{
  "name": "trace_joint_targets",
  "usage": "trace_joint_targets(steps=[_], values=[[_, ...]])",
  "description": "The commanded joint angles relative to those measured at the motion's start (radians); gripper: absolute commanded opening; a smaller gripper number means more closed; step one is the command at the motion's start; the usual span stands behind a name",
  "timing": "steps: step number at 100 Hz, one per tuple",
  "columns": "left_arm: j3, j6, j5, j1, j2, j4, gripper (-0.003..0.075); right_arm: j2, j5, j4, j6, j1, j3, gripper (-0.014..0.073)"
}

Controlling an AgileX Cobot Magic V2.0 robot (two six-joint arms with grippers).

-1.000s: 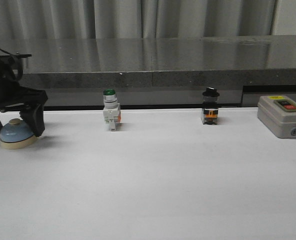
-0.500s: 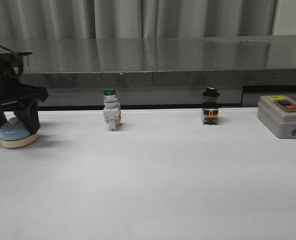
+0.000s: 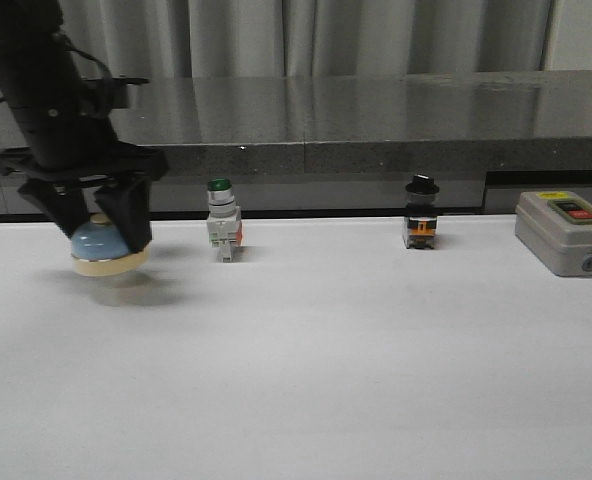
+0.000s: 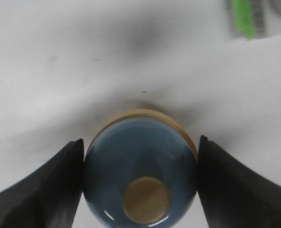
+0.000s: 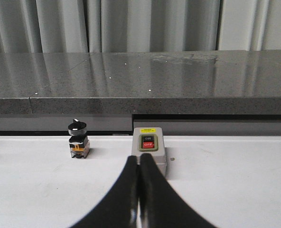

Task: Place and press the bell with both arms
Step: 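Lift the blue bell with the left gripper and carry it toward the table center, then set the bell down, open the left gripper and raise it away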

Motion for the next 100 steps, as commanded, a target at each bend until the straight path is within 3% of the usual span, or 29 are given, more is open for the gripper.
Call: trace_joint_targets(steps=[1,31,49,59,76,100], values=[[-0.031,0.004,-0.007,-0.061,-0.057,-0.014,0.0249,-0.012,-0.085,-0.002,-0.005,-0.006,0.0,-0.0059],[-0.031,0.004,-0.021,-0.25,-0.051,-0.014,0.0249,-0.012,-0.085,-0.002,-0.005,-0.006,0.0,-0.0059],[-0.031,0.004,-0.071,-0.298,-0.05,-0.014,0.0257,-0.012,-0.085,-0.002,-0.005,-0.006,0.0,-0.0059],[-0.031,0.004,-0.094,-0.3,-0.05,-0.033,0.0317,-0.012,-0.085,-0.002,-0.005,-0.006,0.0,-0.0059],[-0.031,0.004,-0.088,-0.3,-0.05,-0.037,0.0511,-0.012,-0.085,-0.002,-0.005,-0.006,0.0,-0.0059],[-0.04,0.004,-0.074,-0.3,-0.05,-0.039,0.0519,-0.012,-0.085,-0.002,-0.005,-0.006,0.0,-0.0059]])
